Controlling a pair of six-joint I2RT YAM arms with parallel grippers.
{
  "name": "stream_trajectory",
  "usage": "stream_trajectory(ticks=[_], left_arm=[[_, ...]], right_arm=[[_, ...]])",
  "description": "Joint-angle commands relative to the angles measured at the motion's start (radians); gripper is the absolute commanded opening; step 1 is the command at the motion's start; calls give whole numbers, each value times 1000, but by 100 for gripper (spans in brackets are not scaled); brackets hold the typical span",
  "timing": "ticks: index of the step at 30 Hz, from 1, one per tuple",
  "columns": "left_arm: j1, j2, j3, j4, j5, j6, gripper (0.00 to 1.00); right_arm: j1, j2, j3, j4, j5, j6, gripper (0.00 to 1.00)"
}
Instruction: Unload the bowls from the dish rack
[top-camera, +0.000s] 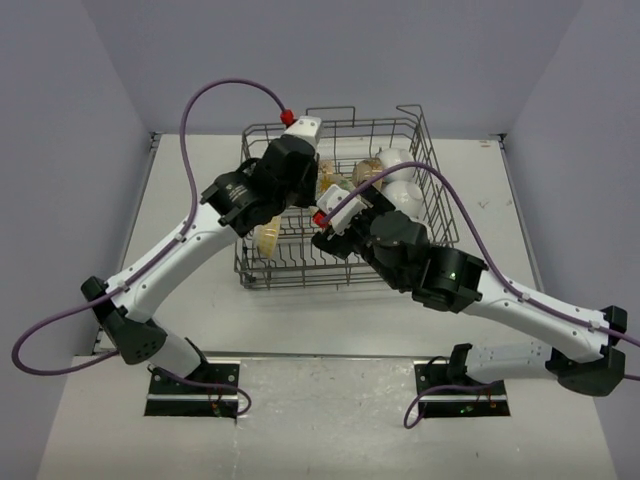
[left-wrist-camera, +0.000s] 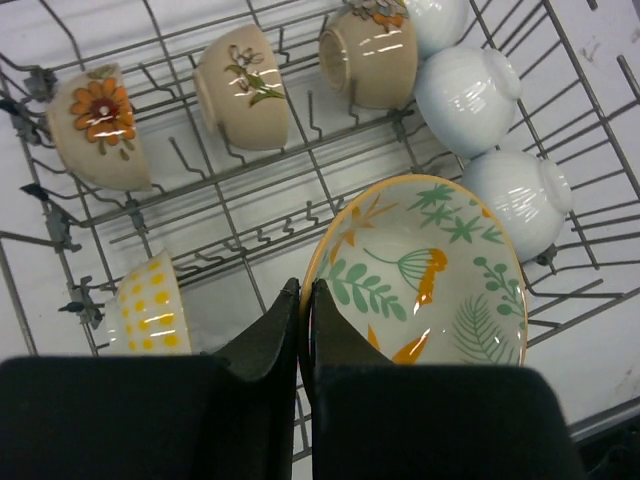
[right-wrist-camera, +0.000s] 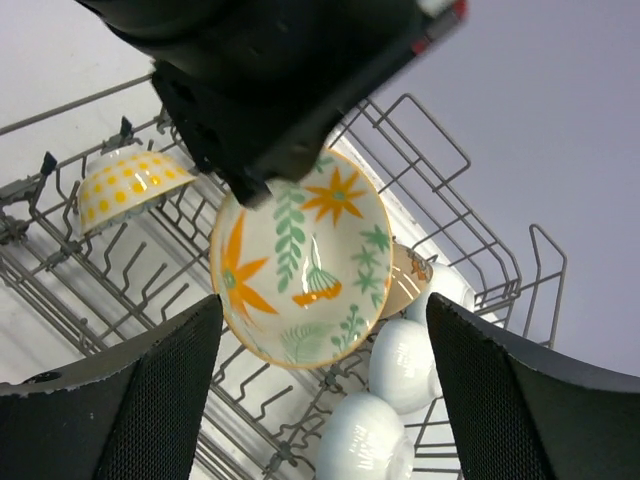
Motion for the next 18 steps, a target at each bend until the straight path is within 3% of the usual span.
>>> stream_trajectory(ticks=[1,6,7,9,12,14,18], left_arm=[[44,-114,-11,80,-126,-68,0],[326,-210,-51,106,-69,-114,0],[470,-252,-65,120,-49,-125,0],[610,-281,-97,137,-8,-153,0],[869,-292,-181,172,-2,-195,0],[954,-278,-294,247,134,-223,0],[1071,-261,-476,425,247,-291,0]], right_arm=[[4,-50,-11,75,17,11,83],[-14,-146,-27,75,26,78,88],[-25,-169,-33,75,7,131,93],[-71,-233,-54,72,-58,248,99],[-177,-299,-80,38,-173,446,99],[-226,-318,-93,23,-273,527,99],[-296,-323,-62,-73,-449,690,99]])
